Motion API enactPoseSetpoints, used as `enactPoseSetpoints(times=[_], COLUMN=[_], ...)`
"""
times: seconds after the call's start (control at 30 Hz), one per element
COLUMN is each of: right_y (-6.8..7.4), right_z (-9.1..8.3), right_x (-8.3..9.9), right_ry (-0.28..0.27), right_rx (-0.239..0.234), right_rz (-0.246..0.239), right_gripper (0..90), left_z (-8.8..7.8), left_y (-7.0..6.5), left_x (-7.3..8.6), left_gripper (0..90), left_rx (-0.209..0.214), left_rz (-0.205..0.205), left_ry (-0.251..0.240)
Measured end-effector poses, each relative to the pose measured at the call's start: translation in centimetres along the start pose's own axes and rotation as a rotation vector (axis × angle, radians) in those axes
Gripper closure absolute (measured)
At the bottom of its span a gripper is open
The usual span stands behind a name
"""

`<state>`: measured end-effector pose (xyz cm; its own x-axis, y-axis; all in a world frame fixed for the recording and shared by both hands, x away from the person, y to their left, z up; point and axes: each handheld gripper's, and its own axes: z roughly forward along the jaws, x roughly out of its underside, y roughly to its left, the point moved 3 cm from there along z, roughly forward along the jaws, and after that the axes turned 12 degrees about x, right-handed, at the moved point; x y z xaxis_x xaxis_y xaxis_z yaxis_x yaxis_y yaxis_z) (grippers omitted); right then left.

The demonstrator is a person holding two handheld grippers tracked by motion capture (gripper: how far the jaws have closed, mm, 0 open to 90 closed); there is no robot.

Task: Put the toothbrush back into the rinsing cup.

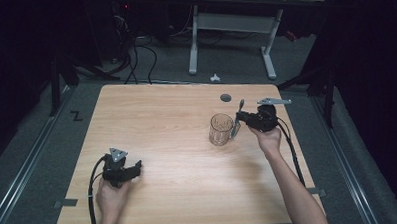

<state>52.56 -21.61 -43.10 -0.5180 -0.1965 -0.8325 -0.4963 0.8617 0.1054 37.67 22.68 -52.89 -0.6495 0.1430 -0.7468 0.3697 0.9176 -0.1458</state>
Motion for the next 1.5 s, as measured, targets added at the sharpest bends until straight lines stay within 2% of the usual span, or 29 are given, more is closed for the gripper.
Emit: enactPoseSetpoints(times=[0.57,0.83,1.23,1.37,1.5], right_y=[0.21,0.26,0.03,0.14,0.39], right_z=[0.18,0.25,0.12,-0.17,-0.48], right_x=[0.11,0.15,0.13,0.06,0.01], right_ry=[0.005,0.003,0.006,0.002,-0.002], right_rx=[0.005,0.002,0.006,0.033,0.046], right_rz=[-0.013,-0.007,0.017,0.003,-0.019], right_gripper=[79.0,75.4,61.1,55.2,52.9], left_z=[0.0,0.0,0.0,0.0,0.0], left_y=[0.0,0.0,0.0,0.0,0.0], left_x=[0.0,0.0,0.0,0.0,0.0], left_gripper=[27.6,27.6,27.6,27.6,27.6], left_rx=[0.0,0.0,0.0,0.0,0.0], left_rz=[0.0,0.0,0.0,0.0,0.0], left_ry=[0.0,0.0,0.0,0.0,0.0])
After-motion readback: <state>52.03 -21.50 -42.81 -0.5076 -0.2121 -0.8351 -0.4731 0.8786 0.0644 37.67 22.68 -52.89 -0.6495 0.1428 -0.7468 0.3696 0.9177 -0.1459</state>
